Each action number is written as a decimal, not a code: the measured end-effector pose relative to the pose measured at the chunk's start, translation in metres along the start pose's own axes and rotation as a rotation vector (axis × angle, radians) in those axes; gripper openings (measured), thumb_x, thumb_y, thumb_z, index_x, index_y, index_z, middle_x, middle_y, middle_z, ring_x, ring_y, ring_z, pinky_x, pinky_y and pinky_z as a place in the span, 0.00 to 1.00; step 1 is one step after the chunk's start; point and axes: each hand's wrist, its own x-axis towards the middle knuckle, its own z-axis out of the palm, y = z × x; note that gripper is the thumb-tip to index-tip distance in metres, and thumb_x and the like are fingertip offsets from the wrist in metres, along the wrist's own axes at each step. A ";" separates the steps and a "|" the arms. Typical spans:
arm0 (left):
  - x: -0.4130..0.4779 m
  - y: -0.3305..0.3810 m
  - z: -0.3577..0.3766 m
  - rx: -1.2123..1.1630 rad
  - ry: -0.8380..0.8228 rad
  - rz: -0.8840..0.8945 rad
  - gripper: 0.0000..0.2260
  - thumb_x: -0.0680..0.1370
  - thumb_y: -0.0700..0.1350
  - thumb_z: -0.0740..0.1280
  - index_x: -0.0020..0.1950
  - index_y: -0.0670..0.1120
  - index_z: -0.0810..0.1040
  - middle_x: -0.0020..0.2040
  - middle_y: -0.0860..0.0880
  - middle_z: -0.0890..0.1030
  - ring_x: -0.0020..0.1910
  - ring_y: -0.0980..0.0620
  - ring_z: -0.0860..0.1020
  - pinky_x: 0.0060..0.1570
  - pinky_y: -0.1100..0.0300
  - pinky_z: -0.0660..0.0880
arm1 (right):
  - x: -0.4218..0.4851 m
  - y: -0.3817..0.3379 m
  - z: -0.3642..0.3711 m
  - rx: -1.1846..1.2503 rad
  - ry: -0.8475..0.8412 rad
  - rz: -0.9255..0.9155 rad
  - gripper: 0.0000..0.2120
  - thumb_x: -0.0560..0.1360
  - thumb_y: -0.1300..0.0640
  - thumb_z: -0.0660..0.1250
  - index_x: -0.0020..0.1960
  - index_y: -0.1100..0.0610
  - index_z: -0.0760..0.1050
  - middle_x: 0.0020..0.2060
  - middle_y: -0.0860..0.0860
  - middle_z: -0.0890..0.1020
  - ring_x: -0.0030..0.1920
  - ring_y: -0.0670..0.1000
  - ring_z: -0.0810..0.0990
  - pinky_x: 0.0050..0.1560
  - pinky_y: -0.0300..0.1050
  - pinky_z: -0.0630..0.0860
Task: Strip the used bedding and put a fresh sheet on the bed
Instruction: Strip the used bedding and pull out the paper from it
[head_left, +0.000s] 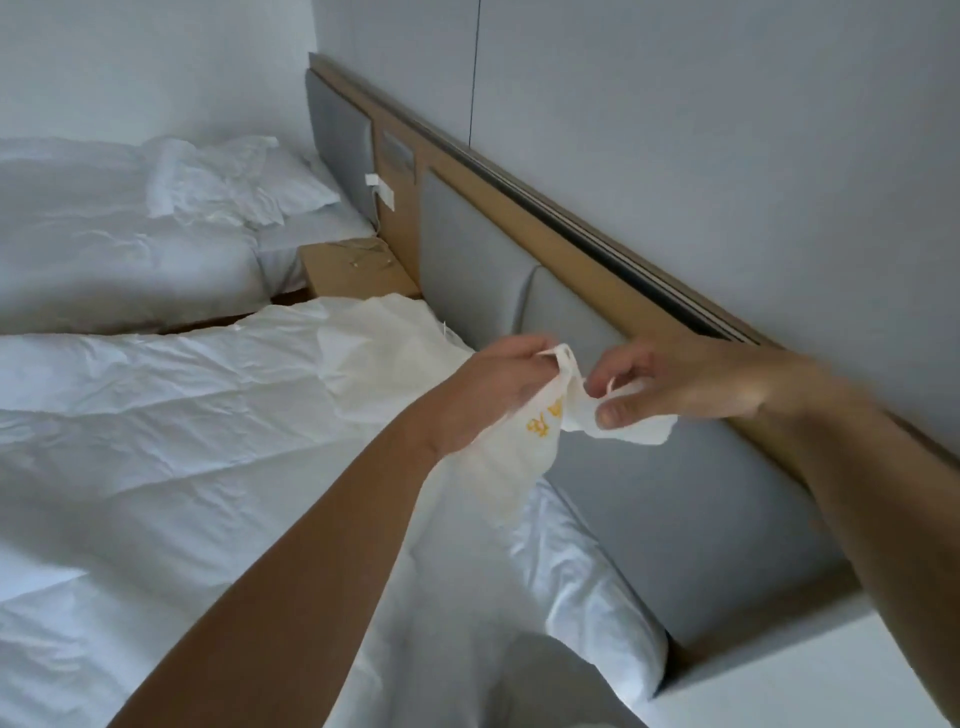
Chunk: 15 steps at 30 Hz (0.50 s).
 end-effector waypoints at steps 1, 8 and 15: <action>0.001 0.000 0.013 0.041 0.021 0.012 0.08 0.78 0.45 0.65 0.46 0.41 0.78 0.40 0.48 0.77 0.41 0.54 0.76 0.43 0.61 0.72 | 0.000 0.005 0.010 0.071 -0.020 -0.041 0.27 0.60 0.34 0.77 0.54 0.46 0.83 0.50 0.46 0.85 0.53 0.46 0.83 0.56 0.45 0.78; 0.007 0.028 0.062 0.207 0.139 0.026 0.07 0.76 0.48 0.68 0.37 0.51 0.77 0.34 0.55 0.78 0.36 0.57 0.76 0.40 0.62 0.71 | -0.010 0.050 0.019 0.328 0.084 -0.213 0.18 0.66 0.40 0.78 0.52 0.46 0.83 0.48 0.50 0.86 0.50 0.53 0.85 0.48 0.46 0.80; 0.001 0.046 0.103 0.277 0.222 -0.053 0.08 0.72 0.50 0.71 0.43 0.46 0.84 0.41 0.47 0.83 0.41 0.51 0.79 0.43 0.61 0.74 | -0.038 0.078 -0.020 0.636 0.210 -0.456 0.10 0.77 0.49 0.70 0.51 0.53 0.85 0.44 0.52 0.86 0.45 0.48 0.82 0.47 0.42 0.77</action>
